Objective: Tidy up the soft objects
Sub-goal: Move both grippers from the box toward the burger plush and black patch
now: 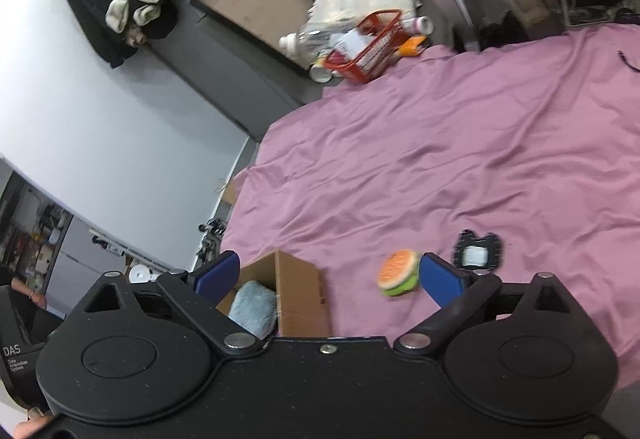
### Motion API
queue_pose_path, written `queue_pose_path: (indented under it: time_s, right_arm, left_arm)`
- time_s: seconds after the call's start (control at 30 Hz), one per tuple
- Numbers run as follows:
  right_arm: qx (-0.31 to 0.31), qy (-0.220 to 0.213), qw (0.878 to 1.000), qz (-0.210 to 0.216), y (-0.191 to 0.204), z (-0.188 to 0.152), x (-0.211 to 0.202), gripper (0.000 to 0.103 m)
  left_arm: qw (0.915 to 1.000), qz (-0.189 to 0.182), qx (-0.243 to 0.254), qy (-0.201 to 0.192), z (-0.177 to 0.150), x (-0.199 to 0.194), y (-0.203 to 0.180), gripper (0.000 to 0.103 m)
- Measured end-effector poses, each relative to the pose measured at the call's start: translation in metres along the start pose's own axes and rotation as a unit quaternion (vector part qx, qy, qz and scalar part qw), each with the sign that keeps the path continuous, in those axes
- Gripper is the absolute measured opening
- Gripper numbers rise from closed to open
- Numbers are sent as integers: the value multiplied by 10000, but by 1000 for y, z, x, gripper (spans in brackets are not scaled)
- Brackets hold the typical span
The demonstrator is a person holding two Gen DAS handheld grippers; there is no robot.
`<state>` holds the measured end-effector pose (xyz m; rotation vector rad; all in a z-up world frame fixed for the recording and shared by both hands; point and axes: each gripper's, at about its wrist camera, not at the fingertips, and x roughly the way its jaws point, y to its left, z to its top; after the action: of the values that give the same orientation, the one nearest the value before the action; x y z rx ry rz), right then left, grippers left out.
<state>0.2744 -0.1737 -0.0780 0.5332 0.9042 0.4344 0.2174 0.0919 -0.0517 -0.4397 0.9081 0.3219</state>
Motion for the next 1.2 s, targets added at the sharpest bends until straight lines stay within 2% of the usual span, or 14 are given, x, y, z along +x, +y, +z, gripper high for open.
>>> queue_pose_path:
  time_s: [0.13, 0.27, 0.53, 0.83, 1.0, 1.1, 1.17, 1.2]
  right_arm:
    - [66, -77, 9999, -139, -18, -3, -12, 103]
    - [114, -46, 9996, -250, -35, -6, -17, 103]
    - [165, -83, 9988, -445, -63, -11, -21, 103]
    - [287, -217, 9984, -441, -87, -14, -16, 103]
    - [467, -139, 9980, -413, -101, -15, -4, 101]
    - [643, -191, 9952, -711, -110, -13, 3, 96]
    - [942, -73, 9934, -655, -123, -13, 12, 81]
    - [1046, -31, 9927, -603, -127, -14, 16, 80]
  left_arm:
    - [9996, 41, 295, 29, -9, 1, -18, 91]
    - [9991, -53, 377, 181, -17, 4, -31, 92]
    - [9992, -151, 257, 255, -29, 11, -46, 92]
    - [9988, -291, 231, 308, -36, 32, -63, 91]
    - [9977, -464, 228, 447, -40, 52, -75, 90]
    - [9968, -486, 170, 605, -42, 69, -81, 89]
    - [9959, -540, 43, 730, -43, 80, -81, 88]
    - [9955, -557, 33, 764, -43, 86, -83, 88]
